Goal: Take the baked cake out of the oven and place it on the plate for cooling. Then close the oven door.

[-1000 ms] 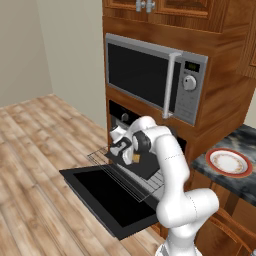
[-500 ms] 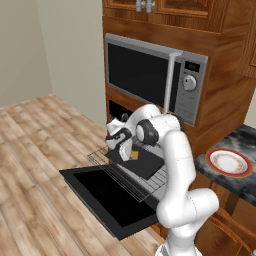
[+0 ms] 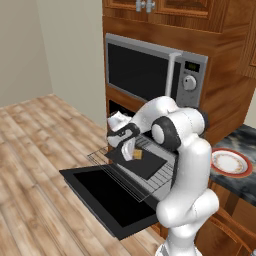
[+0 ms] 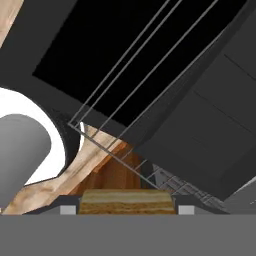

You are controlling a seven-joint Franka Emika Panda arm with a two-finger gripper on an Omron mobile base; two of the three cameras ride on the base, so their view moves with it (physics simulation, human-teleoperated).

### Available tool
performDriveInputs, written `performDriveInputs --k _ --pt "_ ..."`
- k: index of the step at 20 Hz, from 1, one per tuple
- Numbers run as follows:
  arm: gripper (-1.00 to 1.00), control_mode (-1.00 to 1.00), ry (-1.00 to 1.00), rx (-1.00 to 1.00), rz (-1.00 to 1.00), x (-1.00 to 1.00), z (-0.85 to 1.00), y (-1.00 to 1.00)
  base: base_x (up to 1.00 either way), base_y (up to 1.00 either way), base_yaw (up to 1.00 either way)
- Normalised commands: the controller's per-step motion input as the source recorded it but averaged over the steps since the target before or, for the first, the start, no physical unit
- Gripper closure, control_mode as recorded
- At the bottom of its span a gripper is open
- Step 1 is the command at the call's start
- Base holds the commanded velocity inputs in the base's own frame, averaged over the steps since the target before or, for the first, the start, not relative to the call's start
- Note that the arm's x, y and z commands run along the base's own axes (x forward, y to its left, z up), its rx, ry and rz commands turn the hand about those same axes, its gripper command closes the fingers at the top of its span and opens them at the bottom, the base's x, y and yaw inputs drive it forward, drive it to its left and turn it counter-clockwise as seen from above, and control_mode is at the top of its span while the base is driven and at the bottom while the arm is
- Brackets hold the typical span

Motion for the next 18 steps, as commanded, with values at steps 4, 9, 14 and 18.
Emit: performDriveInputs --k 4,9,14,18 --pt "1.0 -1.0 -0.06 0.11 0.0 -1.0 1.0 -0.06 0.0 0.0 0.0" --pt "1.0 -1.0 -0.08 0.12 0.0 -1.0 1.0 -0.27 0.0 0.0 0.0" --pt "1.0 -1.0 -0.12 0.05 0.0 -1.0 0.99 -0.46 0.0 0.0 0.0" --pt "1.0 -1.0 -0.12 0.0 0.0 -1.0 0.68 -0.73 0.0 0.0 0.0"
